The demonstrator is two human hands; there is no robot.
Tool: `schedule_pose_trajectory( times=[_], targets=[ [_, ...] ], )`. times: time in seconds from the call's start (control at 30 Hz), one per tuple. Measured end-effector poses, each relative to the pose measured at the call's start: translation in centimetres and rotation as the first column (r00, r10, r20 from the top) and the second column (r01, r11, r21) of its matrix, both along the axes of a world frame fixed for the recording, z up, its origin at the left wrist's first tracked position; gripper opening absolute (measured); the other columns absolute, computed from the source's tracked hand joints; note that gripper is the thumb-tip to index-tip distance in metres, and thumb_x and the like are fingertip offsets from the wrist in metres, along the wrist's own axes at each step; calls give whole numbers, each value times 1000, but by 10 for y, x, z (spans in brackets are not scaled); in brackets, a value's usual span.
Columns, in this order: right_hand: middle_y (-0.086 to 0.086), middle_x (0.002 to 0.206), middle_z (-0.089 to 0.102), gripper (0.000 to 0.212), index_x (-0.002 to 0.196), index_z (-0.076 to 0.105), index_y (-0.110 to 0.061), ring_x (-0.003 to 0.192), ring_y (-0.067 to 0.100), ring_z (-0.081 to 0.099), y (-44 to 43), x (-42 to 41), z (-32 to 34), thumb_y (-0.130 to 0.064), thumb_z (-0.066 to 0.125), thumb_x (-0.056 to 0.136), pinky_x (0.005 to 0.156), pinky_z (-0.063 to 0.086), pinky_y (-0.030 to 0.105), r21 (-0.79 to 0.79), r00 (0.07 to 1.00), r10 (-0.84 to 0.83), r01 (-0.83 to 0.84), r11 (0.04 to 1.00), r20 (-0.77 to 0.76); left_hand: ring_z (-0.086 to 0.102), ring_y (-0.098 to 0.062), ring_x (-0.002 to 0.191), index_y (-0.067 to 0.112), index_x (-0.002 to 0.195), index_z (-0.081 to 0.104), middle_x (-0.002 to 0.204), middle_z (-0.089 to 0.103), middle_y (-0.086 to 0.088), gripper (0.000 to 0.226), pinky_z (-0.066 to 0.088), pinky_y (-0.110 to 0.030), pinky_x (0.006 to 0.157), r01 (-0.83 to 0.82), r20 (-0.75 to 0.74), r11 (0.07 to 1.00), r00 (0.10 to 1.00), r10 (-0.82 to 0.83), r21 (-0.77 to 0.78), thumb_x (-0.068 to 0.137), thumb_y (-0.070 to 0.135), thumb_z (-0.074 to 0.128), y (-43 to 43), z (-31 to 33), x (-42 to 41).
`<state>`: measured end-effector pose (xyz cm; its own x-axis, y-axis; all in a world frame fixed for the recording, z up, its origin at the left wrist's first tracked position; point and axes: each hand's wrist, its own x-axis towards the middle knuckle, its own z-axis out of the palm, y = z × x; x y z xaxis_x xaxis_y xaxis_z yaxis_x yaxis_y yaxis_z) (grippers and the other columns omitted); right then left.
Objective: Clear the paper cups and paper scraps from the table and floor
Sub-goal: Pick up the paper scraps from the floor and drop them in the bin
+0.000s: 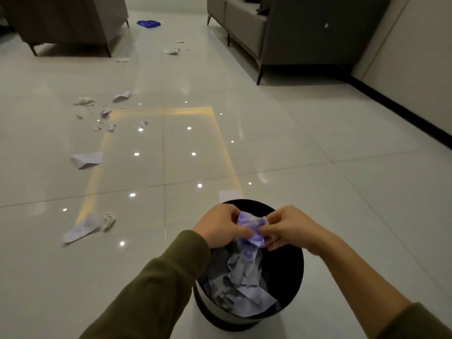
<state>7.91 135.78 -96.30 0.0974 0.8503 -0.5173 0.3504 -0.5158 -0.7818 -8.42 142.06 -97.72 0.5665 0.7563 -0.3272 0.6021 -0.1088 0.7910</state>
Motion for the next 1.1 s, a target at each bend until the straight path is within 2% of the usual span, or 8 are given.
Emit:
schedule_pose_trajectory(
  times=[0.1, 0.17, 0.23, 0.3, 0.47, 0.67, 0.9, 1.1],
  targets=[
    [25, 80, 69, 22, 84, 67, 10, 67, 20, 67, -5, -9, -27, -12, 66, 82, 65, 57, 24, -36, 996, -11, 14, 999, 88, 62, -20, 83, 14, 94, 63, 90, 66, -6, 28, 52, -30, 72, 81, -117, 996, 990, -77, 32, 73, 29, 74, 1, -25, -1],
    [27, 89, 67, 38, 91, 64, 12, 78, 29, 68, -8, -16, -33, -23, 71, 79, 79, 57, 34, -43, 984, 2, 5, 999, 178, 60, -16, 85, 16, 105, 61, 95, 65, -2, 37, 48, -24, 71, 120, -151, 991, 982, -109, 66, 74, 32, 73, 5, -32, -5],
    [28, 102, 65, 47, 100, 61, 13, 94, 38, 65, -8, -21, -32, -27, 72, 78, 88, 52, 47, -2, 965, -49, 51, 999, 258, 61, -15, 90, 16, 120, 57, 104, 66, -1, 50, 48, -25, 78, 127, -119, 988, 986, -116, 93, 75, 33, 73, 14, -31, -10],
    [20, 95, 70, 36, 95, 68, 5, 89, 29, 68, -2, -27, -24, -27, 72, 79, 85, 55, 42, 87, 944, -165, 146, 985, 284, 64, -14, 86, 15, 120, 58, 99, 69, -1, 47, 51, -27, 82, 112, -18, 988, 994, -111, 104, 78, 30, 70, 25, -23, -16],
    [10, 83, 71, 11, 88, 68, -8, 69, 14, 70, 39, -70, 23, -19, 65, 86, 66, 57, 24, 268, 922, -385, 378, 886, -29, 66, -14, 75, 14, 104, 66, 79, 70, 0, 24, 56, -34, 79, 1, 219, 983, 975, -42, 186, 82, 23, 65, 70, 16, -48],
    [7, 81, 70, 5, 90, 64, -12, 69, 16, 70, 106, -155, 67, -16, 64, 87, 64, 59, 26, 421, 896, -441, 421, 803, -55, 68, -16, 74, 17, 98, 64, 79, 70, 0, 15, 58, -34, 73, -144, 355, 972, 932, 70, 186, 83, 20, 63, 150, 57, -137],
    [9, 84, 70, 7, 94, 64, -9, 71, 18, 70, 187, -262, 69, -12, 62, 88, 67, 60, 28, 403, 917, -379, 394, 826, -122, 67, -12, 78, 14, 107, 61, 88, 67, -2, 19, 54, -21, 66, -349, 479, 935, 833, 276, 68, 88, 18, 61, 221, 55, -269],
    [10, 87, 70, 10, 97, 64, -10, 77, 19, 71, 247, -335, 49, -16, 61, 89, 69, 60, 29, 419, 956, -216, 281, 864, -197, 67, -13, 79, 15, 109, 57, 91, 66, -4, 23, 55, -21, 68, -525, 521, 851, 727, 448, 0, 87, 20, 63, 241, 48, -331]
  ],
)
